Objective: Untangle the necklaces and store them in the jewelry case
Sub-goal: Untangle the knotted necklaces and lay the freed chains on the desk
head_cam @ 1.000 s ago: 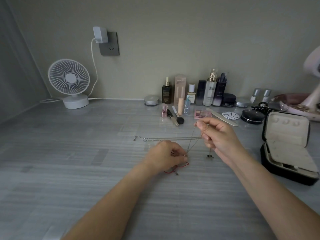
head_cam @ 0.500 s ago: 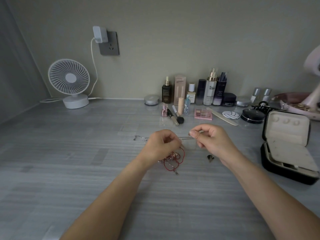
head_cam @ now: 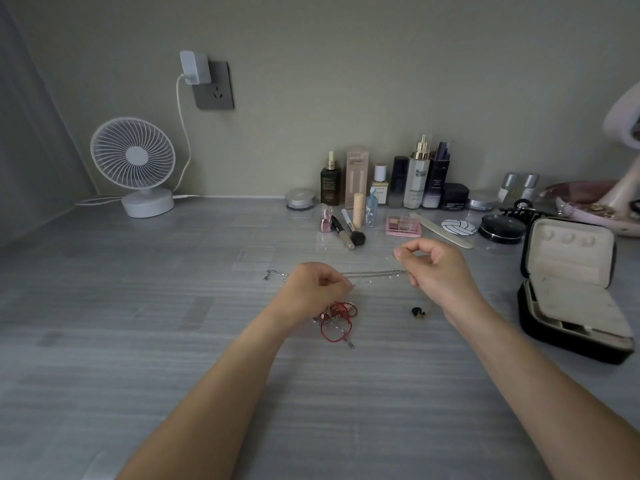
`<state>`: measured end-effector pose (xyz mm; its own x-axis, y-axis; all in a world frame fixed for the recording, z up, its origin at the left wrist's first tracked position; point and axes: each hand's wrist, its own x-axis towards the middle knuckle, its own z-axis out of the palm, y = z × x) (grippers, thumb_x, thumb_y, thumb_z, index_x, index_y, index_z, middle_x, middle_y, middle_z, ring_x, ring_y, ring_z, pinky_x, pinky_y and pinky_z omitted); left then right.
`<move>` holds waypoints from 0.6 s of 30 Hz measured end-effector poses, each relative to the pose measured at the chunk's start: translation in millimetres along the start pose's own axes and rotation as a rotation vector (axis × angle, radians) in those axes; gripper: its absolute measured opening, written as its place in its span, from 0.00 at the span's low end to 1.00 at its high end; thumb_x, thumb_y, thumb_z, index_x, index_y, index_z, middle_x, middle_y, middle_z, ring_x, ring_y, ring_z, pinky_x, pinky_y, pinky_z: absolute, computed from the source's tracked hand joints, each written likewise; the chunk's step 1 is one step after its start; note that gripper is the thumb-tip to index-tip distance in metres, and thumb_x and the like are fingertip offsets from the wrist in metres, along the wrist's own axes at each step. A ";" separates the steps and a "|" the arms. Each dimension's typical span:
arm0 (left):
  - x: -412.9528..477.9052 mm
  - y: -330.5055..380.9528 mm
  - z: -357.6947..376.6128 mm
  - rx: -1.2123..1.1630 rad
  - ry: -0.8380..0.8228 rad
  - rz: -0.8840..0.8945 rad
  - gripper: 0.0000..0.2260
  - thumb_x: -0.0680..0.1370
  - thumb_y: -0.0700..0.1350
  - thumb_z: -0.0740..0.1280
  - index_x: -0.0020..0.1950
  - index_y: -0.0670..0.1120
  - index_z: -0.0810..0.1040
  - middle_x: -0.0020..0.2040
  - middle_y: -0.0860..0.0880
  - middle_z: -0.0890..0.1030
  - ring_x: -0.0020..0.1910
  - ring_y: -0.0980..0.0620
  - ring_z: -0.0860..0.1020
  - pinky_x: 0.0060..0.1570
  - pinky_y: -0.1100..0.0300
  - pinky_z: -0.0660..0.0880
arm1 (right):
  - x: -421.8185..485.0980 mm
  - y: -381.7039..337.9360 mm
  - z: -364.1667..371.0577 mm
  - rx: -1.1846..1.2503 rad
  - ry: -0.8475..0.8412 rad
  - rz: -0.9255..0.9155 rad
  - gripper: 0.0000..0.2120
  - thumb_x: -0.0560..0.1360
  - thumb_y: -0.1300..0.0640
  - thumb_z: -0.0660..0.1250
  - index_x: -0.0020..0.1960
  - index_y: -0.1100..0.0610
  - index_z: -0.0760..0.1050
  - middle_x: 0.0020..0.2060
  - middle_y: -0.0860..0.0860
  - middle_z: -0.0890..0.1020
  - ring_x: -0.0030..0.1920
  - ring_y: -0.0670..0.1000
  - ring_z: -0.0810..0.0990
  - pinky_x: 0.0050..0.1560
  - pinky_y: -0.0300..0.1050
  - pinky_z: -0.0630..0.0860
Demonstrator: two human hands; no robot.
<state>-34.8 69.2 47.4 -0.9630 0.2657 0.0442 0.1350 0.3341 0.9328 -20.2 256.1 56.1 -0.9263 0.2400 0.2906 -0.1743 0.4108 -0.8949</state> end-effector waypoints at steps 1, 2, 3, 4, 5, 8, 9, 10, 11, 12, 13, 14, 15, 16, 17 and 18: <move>0.2 -1.5 -0.3 0.024 0.004 -0.002 0.04 0.74 0.42 0.69 0.38 0.47 0.79 0.33 0.52 0.79 0.29 0.61 0.74 0.32 0.70 0.71 | 0.4 0.1 -0.1 -0.003 0.010 -0.001 0.07 0.75 0.55 0.66 0.40 0.56 0.77 0.21 0.50 0.71 0.21 0.43 0.66 0.28 0.37 0.65; 0.2 -2.2 -0.8 0.035 0.004 -0.006 0.05 0.74 0.41 0.69 0.38 0.47 0.79 0.33 0.52 0.79 0.29 0.62 0.75 0.33 0.69 0.72 | 0.7 0.4 -0.2 -0.008 0.017 0.000 0.07 0.75 0.55 0.66 0.39 0.56 0.77 0.21 0.50 0.71 0.20 0.42 0.66 0.26 0.34 0.65; 0.5 -2.5 -1.8 0.039 0.000 -0.015 0.05 0.74 0.41 0.69 0.38 0.47 0.79 0.34 0.51 0.80 0.30 0.61 0.76 0.35 0.67 0.73 | 0.9 0.9 -0.5 -0.014 0.021 -0.001 0.07 0.75 0.55 0.66 0.39 0.55 0.77 0.21 0.50 0.71 0.19 0.41 0.66 0.25 0.33 0.64; 1.0 -2.1 -3.1 0.035 -0.005 -0.025 0.05 0.74 0.40 0.69 0.38 0.47 0.78 0.35 0.50 0.81 0.32 0.59 0.77 0.38 0.65 0.74 | 1.1 1.5 -0.7 -0.025 0.020 -0.005 0.07 0.75 0.54 0.66 0.40 0.55 0.77 0.21 0.50 0.71 0.19 0.41 0.67 0.26 0.33 0.65; 1.8 -2.0 -4.5 0.024 -0.009 -0.034 0.05 0.73 0.38 0.69 0.38 0.47 0.78 0.36 0.49 0.81 0.34 0.56 0.77 0.39 0.63 0.75 | 1.4 2.7 -1.0 -0.039 0.017 -0.011 0.07 0.75 0.54 0.66 0.40 0.55 0.77 0.21 0.50 0.72 0.20 0.41 0.67 0.26 0.33 0.66; 3.1 -1.9 -8.2 0.011 -0.006 -0.054 0.07 0.71 0.35 0.70 0.38 0.46 0.78 0.36 0.47 0.80 0.34 0.54 0.76 0.36 0.65 0.73 | 2.9 6.2 -1.1 -0.073 0.017 -0.034 0.07 0.75 0.54 0.65 0.39 0.53 0.77 0.22 0.49 0.75 0.21 0.41 0.69 0.25 0.32 0.65; 3.6 -2.6 -8.9 0.016 -0.005 -0.064 0.08 0.71 0.34 0.70 0.38 0.46 0.77 0.36 0.48 0.79 0.34 0.54 0.76 0.36 0.64 0.72 | 3.4 7.1 -0.8 -0.082 0.021 -0.044 0.07 0.75 0.54 0.65 0.38 0.52 0.76 0.22 0.48 0.76 0.22 0.41 0.70 0.24 0.30 0.64; 3.8 -3.0 -9.3 0.026 -0.008 -0.078 0.08 0.71 0.34 0.70 0.38 0.47 0.77 0.36 0.48 0.79 0.34 0.54 0.76 0.37 0.64 0.72 | 3.7 7.7 -0.5 -0.090 0.027 -0.053 0.07 0.75 0.54 0.65 0.38 0.51 0.76 0.23 0.48 0.76 0.22 0.41 0.70 0.24 0.29 0.64; 3.9 -3.4 -9.7 0.050 -0.016 -0.092 0.08 0.71 0.35 0.70 0.38 0.47 0.77 0.36 0.48 0.79 0.34 0.54 0.76 0.38 0.63 0.72 | 4.0 8.1 -0.1 -0.094 0.033 -0.062 0.08 0.75 0.55 0.65 0.37 0.51 0.76 0.24 0.48 0.77 0.23 0.40 0.71 0.25 0.29 0.64; 3.6 -3.3 -9.6 0.087 -0.030 -0.104 0.07 0.71 0.36 0.70 0.38 0.48 0.77 0.36 0.49 0.79 0.34 0.54 0.76 0.36 0.65 0.73 | 4.3 8.2 -0.1 -0.095 0.039 -0.070 0.08 0.75 0.55 0.65 0.37 0.50 0.75 0.24 0.48 0.77 0.23 0.41 0.71 0.26 0.30 0.65; 2.9 -2.8 -9.6 0.126 -0.048 -0.110 0.07 0.72 0.37 0.70 0.38 0.48 0.78 0.36 0.50 0.79 0.33 0.55 0.76 0.33 0.67 0.72 | 4.5 8.2 -0.1 -0.097 0.043 -0.076 0.08 0.75 0.55 0.65 0.36 0.50 0.75 0.25 0.49 0.77 0.24 0.41 0.71 0.26 0.30 0.65; 2.3 -2.5 -9.6 0.155 -0.065 -0.112 0.06 0.72 0.38 0.71 0.37 0.47 0.78 0.35 0.51 0.79 0.32 0.56 0.75 0.30 0.69 0.71 | 4.5 8.0 -0.3 -0.099 0.046 -0.080 0.09 0.75 0.55 0.65 0.36 0.50 0.75 0.24 0.48 0.77 0.24 0.42 0.71 0.27 0.31 0.65; 2.0 -2.6 -10.1 0.170 -0.079 -0.110 0.05 0.71 0.39 0.72 0.37 0.47 0.78 0.34 0.51 0.79 0.31 0.57 0.75 0.28 0.70 0.70 | 4.4 8.0 -0.4 -0.102 0.047 -0.085 0.09 0.75 0.55 0.65 0.36 0.50 0.75 0.24 0.48 0.76 0.23 0.42 0.70 0.27 0.31 0.65; 2.0 -2.9 -10.7 0.177 -0.089 -0.109 0.05 0.71 0.40 0.73 0.37 0.47 0.78 0.33 0.51 0.79 0.30 0.57 0.74 0.27 0.70 0.69 | 4.2 7.9 -0.4 -0.105 0.047 -0.089 0.09 0.75 0.55 0.65 0.36 0.50 0.75 0.24 0.48 0.76 0.23 0.41 0.70 0.27 0.31 0.65; 2.0 -3.3 -11.8 0.183 -0.100 -0.109 0.06 0.70 0.41 0.73 0.37 0.47 0.78 0.33 0.51 0.79 0.30 0.57 0.74 0.29 0.69 0.70 | 4.1 8.2 -0.3 -0.109 0.048 -0.092 0.09 0.75 0.55 0.65 0.36 0.50 0.74 0.23 0.48 0.75 0.23 0.41 0.70 0.26 0.31 0.65; 1.6 -3.0 -12.9 0.191 -0.112 -0.112 0.06 0.70 0.42 0.74 0.36 0.47 0.78 0.33 0.51 0.79 0.31 0.57 0.74 0.31 0.68 0.70 | 4.2 8.5 -0.1 -0.110 0.051 -0.094 0.09 0.75 0.55 0.65 0.36 0.50 0.74 0.23 0.48 0.75 0.23 0.41 0.70 0.26 0.30 0.64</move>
<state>-39.7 57.0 49.2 -0.9441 0.3122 -0.1058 0.0802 0.5290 0.8448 -25.5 260.7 49.7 -0.8890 0.2386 0.3908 -0.2194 0.5273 -0.8209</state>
